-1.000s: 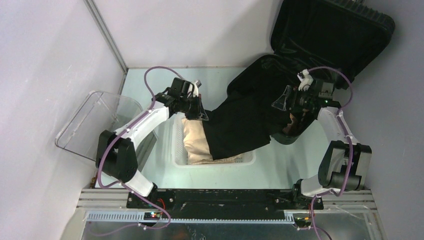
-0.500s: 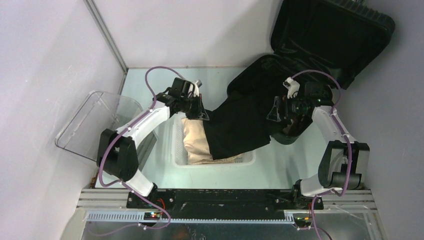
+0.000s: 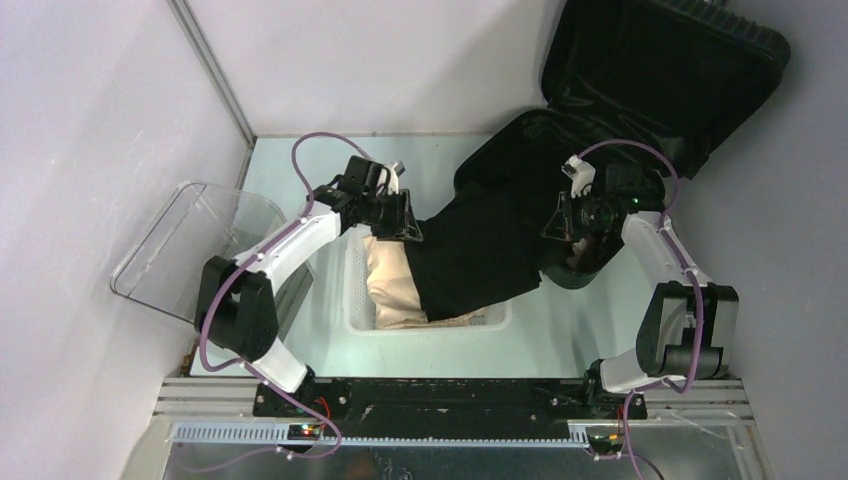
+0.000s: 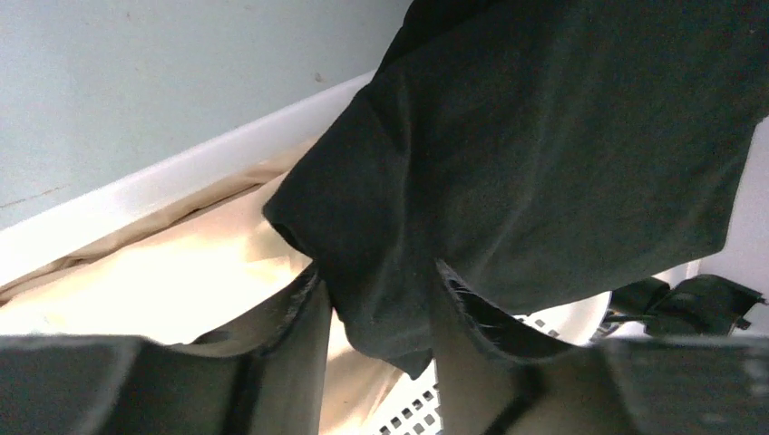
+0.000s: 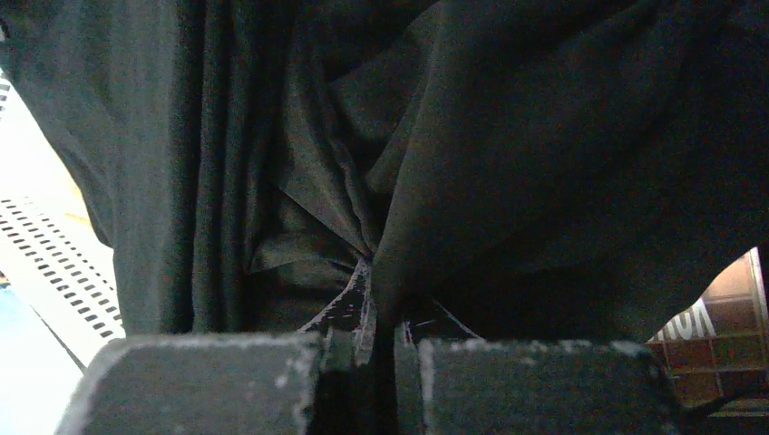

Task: Open, take out, and arrange the luggage
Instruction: Pick up the clothes from the opened luggage.

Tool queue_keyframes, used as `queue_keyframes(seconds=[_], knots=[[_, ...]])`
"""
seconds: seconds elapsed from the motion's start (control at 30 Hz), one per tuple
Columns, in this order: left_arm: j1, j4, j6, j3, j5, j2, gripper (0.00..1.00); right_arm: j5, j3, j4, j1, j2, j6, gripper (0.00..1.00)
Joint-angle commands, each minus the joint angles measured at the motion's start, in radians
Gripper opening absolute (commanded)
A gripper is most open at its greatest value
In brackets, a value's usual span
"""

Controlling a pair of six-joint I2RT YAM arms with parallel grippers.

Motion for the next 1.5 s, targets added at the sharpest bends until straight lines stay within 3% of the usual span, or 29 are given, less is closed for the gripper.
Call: queue_keyframes(seconds=[0.0, 0.1, 0.3, 0.5, 0.8, 1.13, 1.47], knots=[[0.005, -0.001, 0.042, 0.009, -0.038, -0.074, 0.55, 0.032, 0.035, 0.068, -0.012, -0.074, 0.02, 0.0], [0.004, 0.015, 0.041, -0.029, -0.058, -0.112, 0.66, 0.058, 0.035, 0.09, -0.012, -0.094, 0.039, 0.0], [0.004, 0.113, 0.013, -0.147, -0.053, -0.191, 0.74, 0.08, 0.035, 0.1, -0.012, -0.1, 0.058, 0.0], [-0.014, 0.356, -0.083, -0.364, -0.016, -0.309, 0.75, 0.088, 0.035, 0.106, -0.017, -0.103, 0.072, 0.0], [-0.079, 0.643, -0.201, -0.532, -0.016, -0.313, 0.75, 0.112, 0.035, 0.116, -0.03, -0.114, 0.101, 0.0], [-0.129, 0.759, -0.269, -0.581, -0.033, -0.256, 0.66, 0.119, 0.034, 0.136, -0.037, -0.129, 0.13, 0.0], [-0.17, 0.723, -0.277, -0.598, -0.117, -0.243, 0.7, 0.133, 0.035, 0.147, -0.038, -0.131, 0.148, 0.0]])
